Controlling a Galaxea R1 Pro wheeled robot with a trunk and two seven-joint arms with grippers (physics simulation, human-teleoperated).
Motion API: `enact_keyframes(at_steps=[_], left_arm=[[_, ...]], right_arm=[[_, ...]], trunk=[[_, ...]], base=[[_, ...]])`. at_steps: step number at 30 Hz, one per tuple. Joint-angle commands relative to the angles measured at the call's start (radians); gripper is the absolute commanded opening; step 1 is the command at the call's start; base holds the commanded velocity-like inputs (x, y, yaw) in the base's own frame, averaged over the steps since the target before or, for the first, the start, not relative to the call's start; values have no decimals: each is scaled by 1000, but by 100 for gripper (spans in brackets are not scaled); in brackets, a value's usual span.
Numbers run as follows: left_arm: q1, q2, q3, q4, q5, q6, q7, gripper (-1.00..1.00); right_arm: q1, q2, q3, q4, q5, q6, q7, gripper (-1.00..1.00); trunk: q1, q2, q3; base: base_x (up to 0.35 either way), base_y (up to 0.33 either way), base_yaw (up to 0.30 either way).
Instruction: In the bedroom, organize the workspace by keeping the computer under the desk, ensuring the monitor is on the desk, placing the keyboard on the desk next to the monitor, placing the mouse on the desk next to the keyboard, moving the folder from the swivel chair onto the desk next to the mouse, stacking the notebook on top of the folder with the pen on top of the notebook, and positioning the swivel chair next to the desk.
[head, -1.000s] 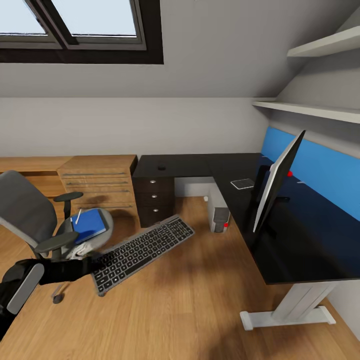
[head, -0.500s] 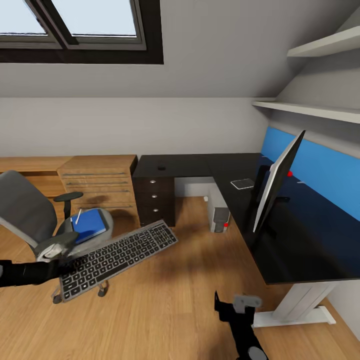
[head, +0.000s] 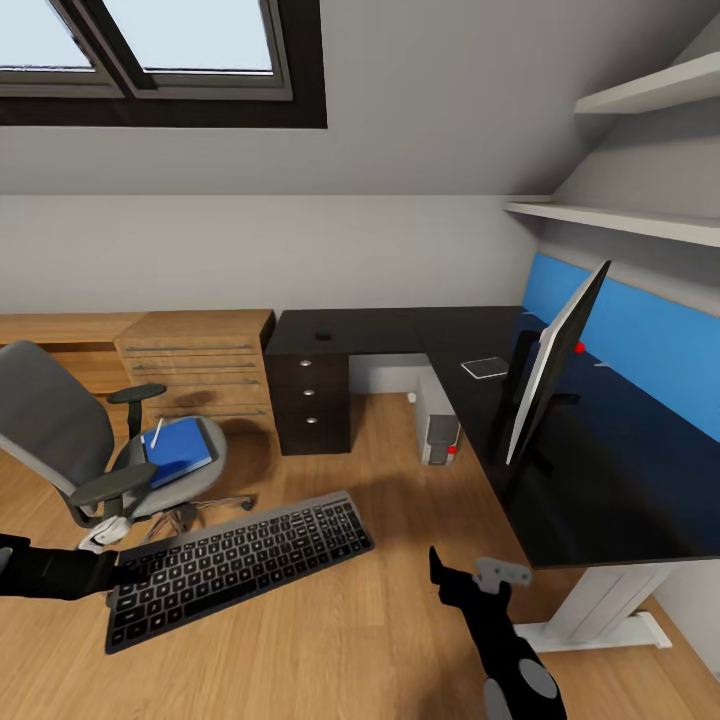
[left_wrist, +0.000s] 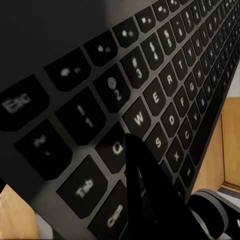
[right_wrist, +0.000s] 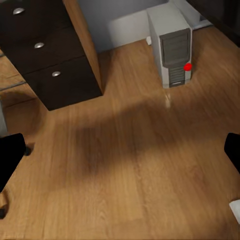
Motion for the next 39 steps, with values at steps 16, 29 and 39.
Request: enact_keyframes(at_steps=[16,29,39], left_arm=[[-2,0,-10,1,-4,-72,-47,-100],[-1,-1,-95,-1,-4,-154,-118,-100],[-2,-3,-128,-1,-4,-181,-127,-100]], right_arm=[[-1,-183,-42,-32,-263,84,134,100],[-1,-219,-46,-31,-328,117,218,100],[-1,-239,-68,-31,-345,122,236,100]], trunk=[[0,-1,-1],[0,-1,-1],[0,-1,-1]], base=[[0,0,0],[0,0,0],[0,0,0]])
